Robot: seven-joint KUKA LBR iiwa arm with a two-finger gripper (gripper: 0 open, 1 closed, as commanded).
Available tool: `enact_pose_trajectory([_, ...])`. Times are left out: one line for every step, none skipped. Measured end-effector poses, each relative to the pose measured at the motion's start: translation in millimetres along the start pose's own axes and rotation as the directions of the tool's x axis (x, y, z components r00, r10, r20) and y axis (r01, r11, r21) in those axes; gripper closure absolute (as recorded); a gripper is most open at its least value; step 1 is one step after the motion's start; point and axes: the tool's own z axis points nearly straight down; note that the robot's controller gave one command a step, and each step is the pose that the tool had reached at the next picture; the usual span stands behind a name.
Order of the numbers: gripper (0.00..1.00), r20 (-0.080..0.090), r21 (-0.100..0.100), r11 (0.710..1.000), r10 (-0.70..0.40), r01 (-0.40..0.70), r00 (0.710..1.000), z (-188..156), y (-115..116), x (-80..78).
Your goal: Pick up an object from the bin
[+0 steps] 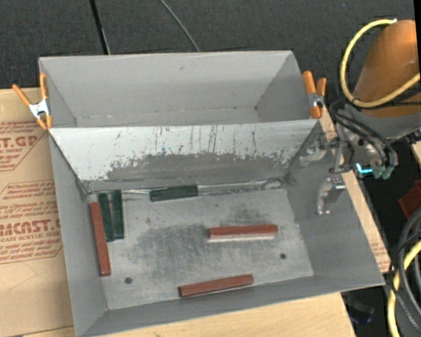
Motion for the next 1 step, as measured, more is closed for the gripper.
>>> enact_pose_trajectory([0.0, 0.008, 0.001, 1.0, -0.001, 0.001, 1.0, -4.1, 0.5, -1.7])
